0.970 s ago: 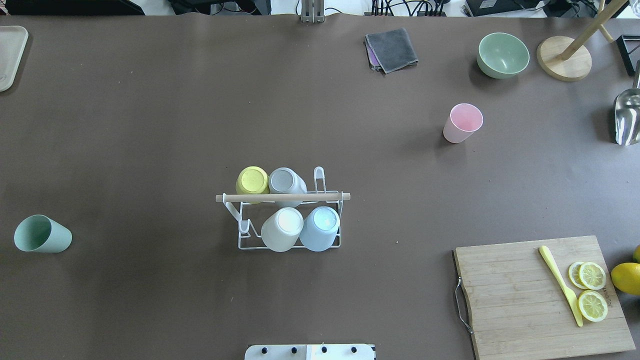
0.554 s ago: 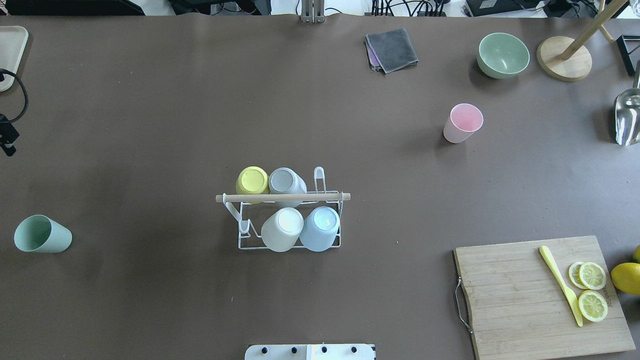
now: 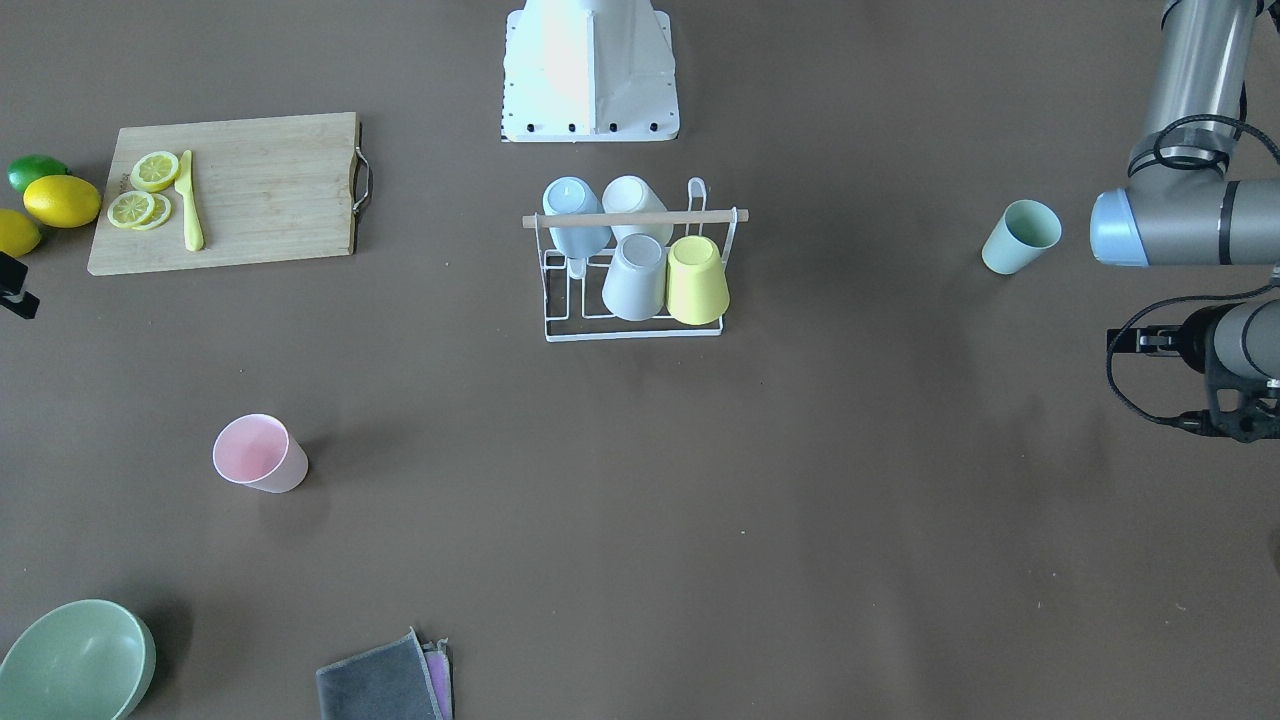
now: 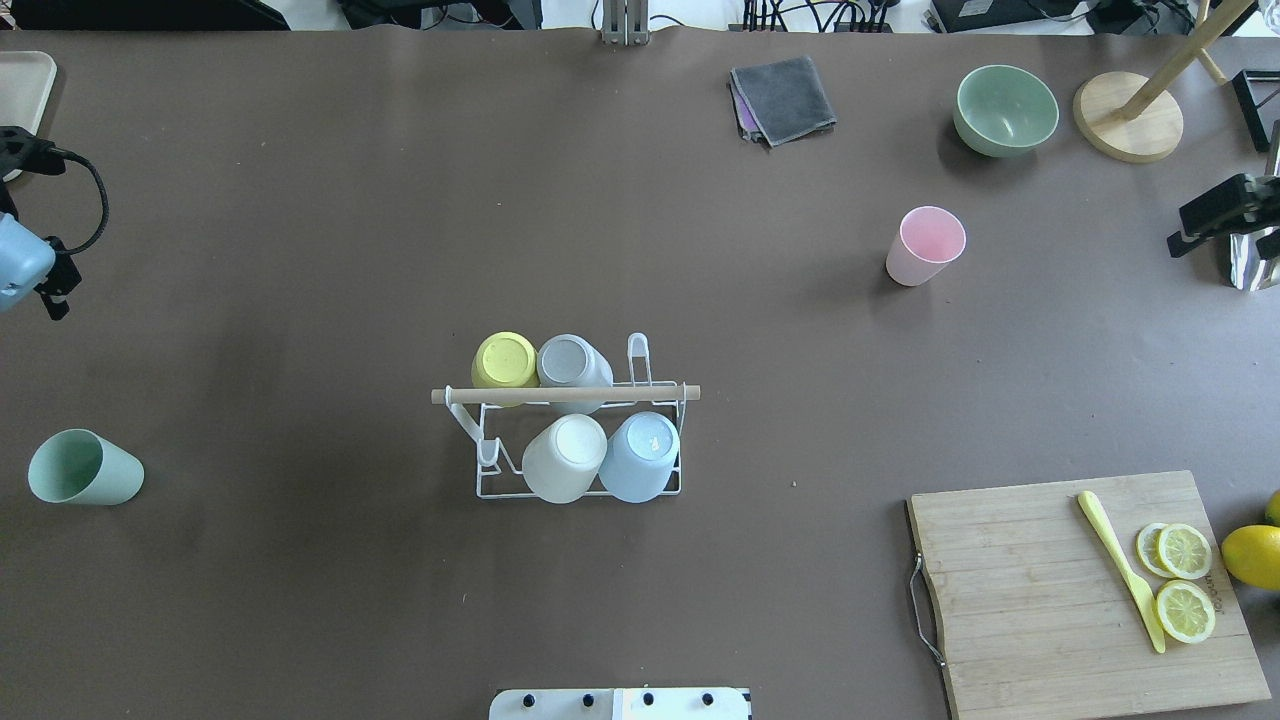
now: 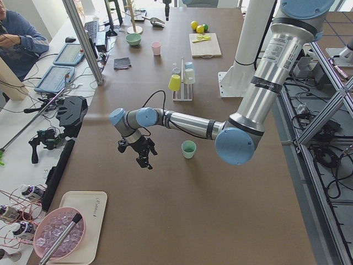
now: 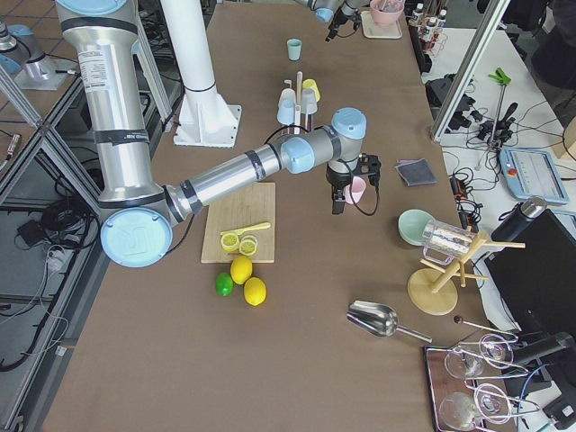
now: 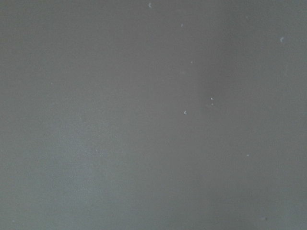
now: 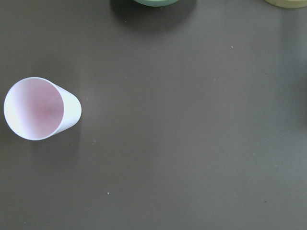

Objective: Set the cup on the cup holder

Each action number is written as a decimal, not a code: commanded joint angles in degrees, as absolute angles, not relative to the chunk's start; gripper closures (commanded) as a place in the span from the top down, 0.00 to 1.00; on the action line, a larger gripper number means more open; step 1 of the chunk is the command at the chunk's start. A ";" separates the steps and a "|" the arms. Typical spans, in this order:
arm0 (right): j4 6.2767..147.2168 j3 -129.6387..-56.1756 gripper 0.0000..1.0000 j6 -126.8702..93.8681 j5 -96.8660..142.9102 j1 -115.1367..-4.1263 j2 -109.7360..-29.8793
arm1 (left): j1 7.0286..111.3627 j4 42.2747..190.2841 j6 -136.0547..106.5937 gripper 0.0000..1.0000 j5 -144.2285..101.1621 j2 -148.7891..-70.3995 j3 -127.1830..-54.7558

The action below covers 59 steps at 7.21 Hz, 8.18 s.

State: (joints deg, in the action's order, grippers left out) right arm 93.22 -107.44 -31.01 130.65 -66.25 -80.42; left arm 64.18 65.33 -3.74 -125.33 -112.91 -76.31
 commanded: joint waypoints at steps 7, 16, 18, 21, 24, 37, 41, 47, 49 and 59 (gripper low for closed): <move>97.38 -78.54 1.00 -25.17 125.07 -62.22 -50.41 | 61.26 59.34 10.46 0.98 -117.68 -120.15 -71.98; 97.03 -43.45 1.00 -6.89 128.92 -62.58 -31.56 | 56.70 51.43 13.09 0.98 -119.17 -125.85 -67.41; 97.12 -37.91 1.00 -5.72 129.73 -59.95 -29.36 | 55.37 49.41 14.40 0.98 -120.83 -126.73 -67.24; 99.82 -26.05 1.00 0.75 129.73 -59.07 -22.61 | 52.83 43.96 17.58 0.98 -121.47 -127.00 -67.24; 106.70 -19.10 1.00 7.03 127.71 -58.10 -17.59 | 49.84 39.57 20.19 0.97 -119.54 -126.30 -67.24; 105.47 -6.60 1.00 14.14 124.28 -53.09 -14.42 | 46.23 32.00 28.04 0.94 -117.33 -124.72 -67.85; 105.47 -5.10 1.00 14.33 124.01 -52.21 -13.80 | 44.91 31.55 27.86 0.94 -115.75 -122.87 -68.03; 105.38 -3.96 0.65 14.24 121.82 -51.68 -13.54 | 43.42 29.71 27.77 0.93 -116.54 -122.96 -68.12; 105.38 -3.26 0.07 14.33 120.25 -51.68 -12.66 | 42.46 28.22 27.95 0.93 -116.63 -122.96 -68.12; 110.82 -23.07 0.00 15.56 126.21 -62.57 -13.43 | 42.45 24.52 28.12 0.73 -114.88 -122.17 -68.64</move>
